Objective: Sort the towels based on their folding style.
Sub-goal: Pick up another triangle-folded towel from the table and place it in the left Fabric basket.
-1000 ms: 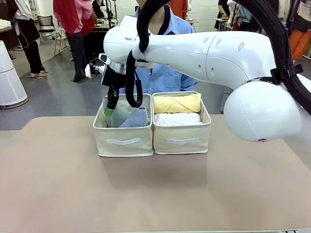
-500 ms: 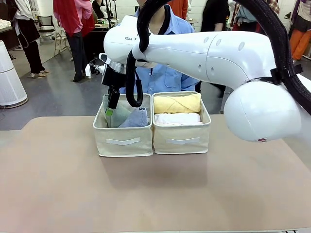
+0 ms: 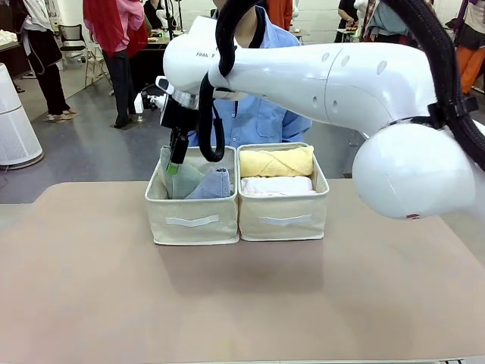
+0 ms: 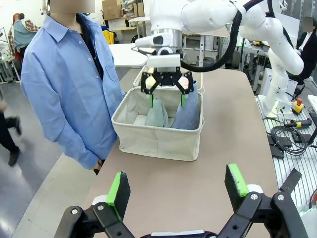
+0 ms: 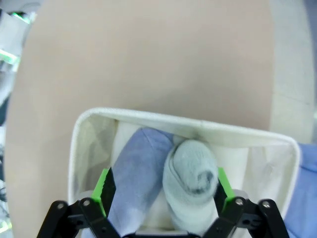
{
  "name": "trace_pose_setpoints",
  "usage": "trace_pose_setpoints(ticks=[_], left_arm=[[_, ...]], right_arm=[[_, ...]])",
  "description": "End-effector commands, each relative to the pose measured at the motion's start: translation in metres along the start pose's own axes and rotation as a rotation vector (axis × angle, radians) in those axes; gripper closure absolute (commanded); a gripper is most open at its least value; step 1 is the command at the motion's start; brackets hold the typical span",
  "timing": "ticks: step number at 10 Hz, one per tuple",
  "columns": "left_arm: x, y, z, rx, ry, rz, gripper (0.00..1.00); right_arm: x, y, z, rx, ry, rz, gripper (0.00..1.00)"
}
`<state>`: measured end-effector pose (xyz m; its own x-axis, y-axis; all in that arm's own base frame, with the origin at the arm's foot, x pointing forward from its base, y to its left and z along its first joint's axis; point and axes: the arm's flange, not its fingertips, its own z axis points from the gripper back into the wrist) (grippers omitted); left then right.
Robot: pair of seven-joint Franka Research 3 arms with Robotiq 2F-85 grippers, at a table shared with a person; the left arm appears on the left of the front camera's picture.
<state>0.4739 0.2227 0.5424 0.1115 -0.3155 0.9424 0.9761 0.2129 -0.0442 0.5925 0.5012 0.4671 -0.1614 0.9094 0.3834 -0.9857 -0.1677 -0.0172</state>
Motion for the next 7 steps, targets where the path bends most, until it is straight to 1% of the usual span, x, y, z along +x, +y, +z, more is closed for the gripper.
trace_pose_setpoints(ticks=[1,2,3,4,6,7], left_arm=[[0.001,-0.002,0.001,-0.002,0.009,-0.001,0.0],[0.001,-0.002,0.001,-0.002,0.009,-0.001,0.0],[0.001,-0.002,0.001,-0.002,0.009,-0.001,0.0],[0.001,-0.002,0.001,-0.002,0.009,-0.001,0.0],[0.001,-0.002,0.001,-0.002,0.009,-0.001,0.0],[0.001,-0.002,0.001,-0.002,0.009,-0.001,0.0]], right_arm=[[-0.015,0.031,0.038,-0.059,0.068,-0.026,0.0],[-0.031,0.054,0.055,-0.08,0.096,-0.046,0.0],[-0.045,0.073,0.061,-0.073,0.12,-0.069,0.0],[-0.062,0.091,0.062,-0.029,0.146,-0.105,0.0],[-0.101,0.134,0.061,0.058,0.225,-0.233,0.0],[-0.116,0.155,0.068,0.036,0.239,-0.294,0.0]])
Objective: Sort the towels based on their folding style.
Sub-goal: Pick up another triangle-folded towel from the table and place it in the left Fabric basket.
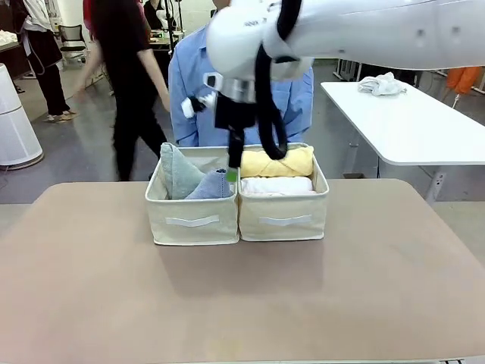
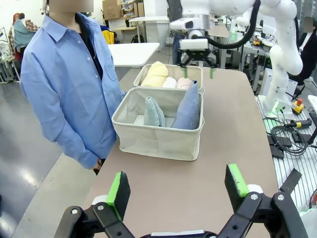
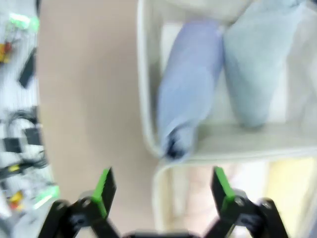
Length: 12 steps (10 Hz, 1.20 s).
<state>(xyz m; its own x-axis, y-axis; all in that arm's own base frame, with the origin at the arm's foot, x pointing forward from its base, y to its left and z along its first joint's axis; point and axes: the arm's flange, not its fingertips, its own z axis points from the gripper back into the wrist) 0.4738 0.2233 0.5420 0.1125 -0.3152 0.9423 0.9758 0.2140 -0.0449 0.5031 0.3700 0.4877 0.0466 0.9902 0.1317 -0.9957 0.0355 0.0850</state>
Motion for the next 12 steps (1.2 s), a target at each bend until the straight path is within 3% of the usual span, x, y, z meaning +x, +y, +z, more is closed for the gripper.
trace_pose_setpoints(ticks=[1,3,6,7,12], left_arm=[[0.001,-0.002,0.0,-0.003,0.01,-0.002,0.0],[0.001,-0.002,0.0,-0.003,0.01,-0.002,0.0],[0.001,-0.002,0.0,-0.003,0.01,-0.002,0.0],[0.001,-0.002,0.0,-0.003,0.01,-0.002,0.0],[0.001,-0.002,0.0,-0.003,0.01,-0.002,0.0]], right_arm=[[-0.048,0.057,0.003,-0.036,-0.041,-0.125,0.0],[-0.071,0.077,0.021,-0.113,-0.084,-0.182,0.0],[-0.059,0.055,0.017,-0.037,-0.041,-0.155,0.0],[-0.073,0.074,0.037,-0.096,-0.065,-0.171,0.0],[-0.073,0.074,0.037,-0.096,-0.065,-0.171,0.0]])
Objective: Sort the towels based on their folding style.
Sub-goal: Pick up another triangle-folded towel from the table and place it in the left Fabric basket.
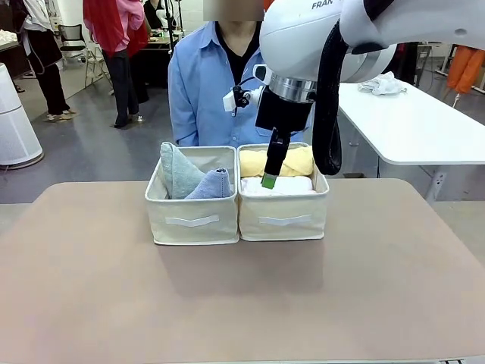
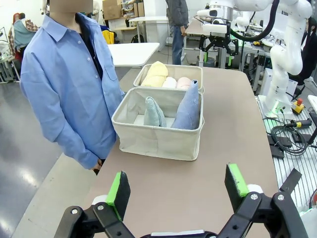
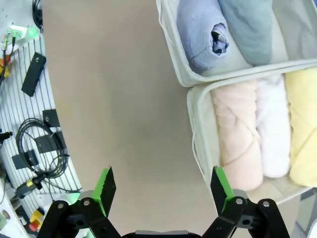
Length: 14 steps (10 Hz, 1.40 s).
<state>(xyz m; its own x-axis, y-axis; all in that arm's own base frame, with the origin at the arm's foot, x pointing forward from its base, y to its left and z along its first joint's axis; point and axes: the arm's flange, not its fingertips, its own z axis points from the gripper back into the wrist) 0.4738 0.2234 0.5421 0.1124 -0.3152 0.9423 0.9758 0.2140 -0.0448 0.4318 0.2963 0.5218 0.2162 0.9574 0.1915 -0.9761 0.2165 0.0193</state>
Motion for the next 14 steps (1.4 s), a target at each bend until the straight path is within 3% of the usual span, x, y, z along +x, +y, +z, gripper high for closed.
trace_pose_setpoints(ticks=[1,9,10,11,13,14], left_arm=[[0.001,-0.002,0.0,-0.003,0.009,-0.002,0.0],[0.001,-0.002,0.0,-0.003,0.009,-0.002,0.0],[0.001,-0.002,0.0,-0.003,0.009,-0.002,0.0],[0.001,-0.002,0.0,-0.003,0.009,-0.002,0.0],[0.001,-0.002,0.0,-0.003,0.009,-0.002,0.0],[0.001,-0.002,0.0,-0.003,0.009,-0.002,0.0]], right_arm=[[-0.002,0.003,-0.001,-0.002,0.005,-0.001,0.0],[0.001,0.001,0.0,0.001,0.0,0.002,0.0],[-0.031,-0.004,0.018,0.18,-0.055,0.239,0.0],[-0.063,-0.015,0.04,0.205,-0.212,0.291,0.0],[-0.148,-0.036,0.076,0.317,-0.408,0.499,0.0],[-0.19,-0.055,0.082,0.306,-0.546,0.522,0.0]])
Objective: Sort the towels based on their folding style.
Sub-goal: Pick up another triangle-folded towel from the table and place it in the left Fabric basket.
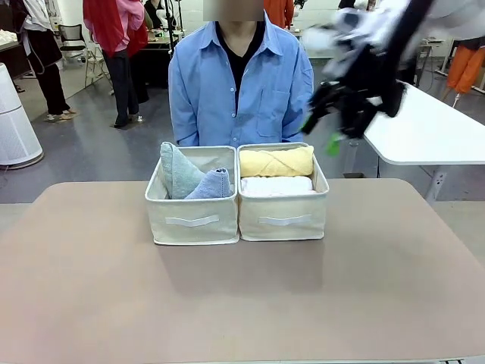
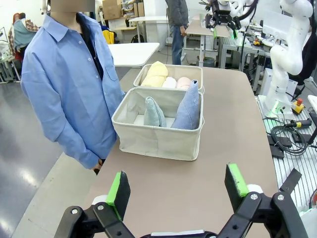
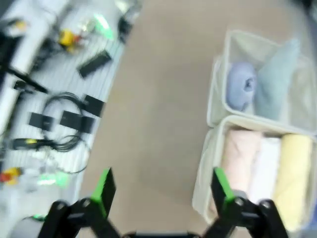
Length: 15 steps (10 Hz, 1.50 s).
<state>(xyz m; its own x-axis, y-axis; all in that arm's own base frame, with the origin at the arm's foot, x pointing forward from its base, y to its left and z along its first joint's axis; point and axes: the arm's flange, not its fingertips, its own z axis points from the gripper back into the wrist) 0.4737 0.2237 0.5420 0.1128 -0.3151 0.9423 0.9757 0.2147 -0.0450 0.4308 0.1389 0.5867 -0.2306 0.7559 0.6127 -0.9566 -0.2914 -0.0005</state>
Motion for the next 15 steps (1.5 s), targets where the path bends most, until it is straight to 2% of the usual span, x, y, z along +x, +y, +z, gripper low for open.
trace_pose_setpoints(ticks=[1,3,5,6,8,9,11,12,13,15], left_arm=[[0.002,-0.002,0.0,-0.004,0.01,-0.003,0.0],[0.002,-0.002,0.0,-0.004,0.01,-0.003,0.0],[0.002,-0.002,0.0,-0.004,0.01,-0.003,0.0],[0.002,-0.002,0.0,-0.004,0.01,-0.003,0.0],[0.002,-0.002,0.0,-0.004,0.01,-0.003,0.0],[0.002,-0.002,0.0,-0.004,0.01,-0.003,0.0],[0.002,-0.002,0.0,-0.004,0.01,-0.003,0.0],[0.002,-0.002,0.0,-0.004,0.01,-0.003,0.0],[0.002,-0.002,0.0,-0.004,0.01,-0.003,0.0],[0.002,-0.002,0.0,-0.004,0.01,-0.003,0.0]], right_arm=[[-0.094,0.004,0.036,0.04,-0.267,0.031,0.0],[-0.164,0.006,0.057,-0.144,-0.533,-0.174,0.0],[-0.196,0.011,0.064,-0.278,-0.648,-0.313,0.0],[-0.202,0.014,0.066,-0.316,-0.671,-0.371,0.0],[-0.189,0.014,0.062,-0.285,-0.597,-0.39,0.0],[-0.227,0.012,0.071,-0.275,-0.651,-0.358,0.0],[-0.227,0.012,0.071,-0.275,-0.651,-0.358,0.0],[-0.215,0.009,0.071,-0.284,-0.635,-0.371,0.0],[-0.229,0.016,0.092,-0.276,-0.647,-0.369,0.0],[-0.26,0.049,0.132,-0.354,-0.65,-0.363,0.0]])
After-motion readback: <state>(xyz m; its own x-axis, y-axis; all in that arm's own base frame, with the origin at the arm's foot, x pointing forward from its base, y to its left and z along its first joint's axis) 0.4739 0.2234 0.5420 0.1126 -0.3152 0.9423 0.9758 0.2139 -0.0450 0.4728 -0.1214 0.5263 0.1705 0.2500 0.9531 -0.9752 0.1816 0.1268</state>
